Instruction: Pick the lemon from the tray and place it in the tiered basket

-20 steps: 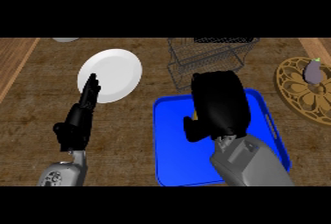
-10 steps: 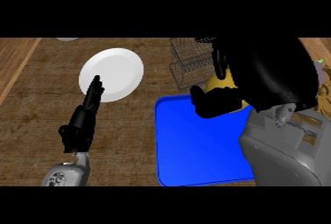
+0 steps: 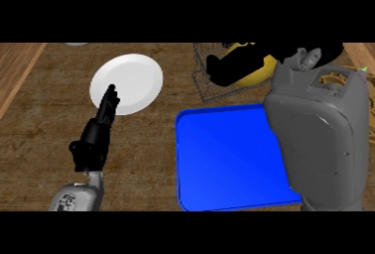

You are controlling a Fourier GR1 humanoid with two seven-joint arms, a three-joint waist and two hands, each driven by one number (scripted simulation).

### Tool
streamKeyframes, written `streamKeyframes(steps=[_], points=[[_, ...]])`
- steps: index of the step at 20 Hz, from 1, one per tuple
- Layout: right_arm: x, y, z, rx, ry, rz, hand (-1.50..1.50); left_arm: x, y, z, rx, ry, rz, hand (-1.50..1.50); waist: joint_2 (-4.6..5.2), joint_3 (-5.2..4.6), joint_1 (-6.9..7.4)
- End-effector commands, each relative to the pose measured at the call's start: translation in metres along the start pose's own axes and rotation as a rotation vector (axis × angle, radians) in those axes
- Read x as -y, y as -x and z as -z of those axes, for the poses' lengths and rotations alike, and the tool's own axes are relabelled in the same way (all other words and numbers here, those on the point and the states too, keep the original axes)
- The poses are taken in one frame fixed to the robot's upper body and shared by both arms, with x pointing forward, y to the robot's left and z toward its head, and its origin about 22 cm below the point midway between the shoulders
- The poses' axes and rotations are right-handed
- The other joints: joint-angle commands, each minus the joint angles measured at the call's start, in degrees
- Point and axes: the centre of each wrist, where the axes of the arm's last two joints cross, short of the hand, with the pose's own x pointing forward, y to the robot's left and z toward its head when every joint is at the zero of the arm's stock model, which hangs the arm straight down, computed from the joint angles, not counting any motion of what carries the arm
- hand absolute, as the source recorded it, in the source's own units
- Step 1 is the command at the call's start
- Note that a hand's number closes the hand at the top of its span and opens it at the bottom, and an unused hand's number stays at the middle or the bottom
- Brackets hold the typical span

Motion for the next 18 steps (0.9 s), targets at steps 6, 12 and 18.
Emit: streamKeyframes(steps=[6, 12, 18], points=[[-0.021, 0.036, 0.063, -0.039, 0.054, -0.079, 1.50, 0.003, 0.006, -0.004, -0.011, 0.002, -0.012, 0.00, 0.18, 0.00, 0.31], [-0.026, 0.050, 0.090, -0.054, 0.062, -0.154, 1.50, -0.006, 0.003, 0.002, 0.008, 0.006, -0.009, 0.00, 0.16, -0.01, 0.23], [-0.057, 0.064, 0.105, -0.203, -0.017, 0.152, -1.50, -0.002, -0.011, 0.011, 0.022, 0.006, 0.005, 0.00, 0.34, 0.02, 0.45]])
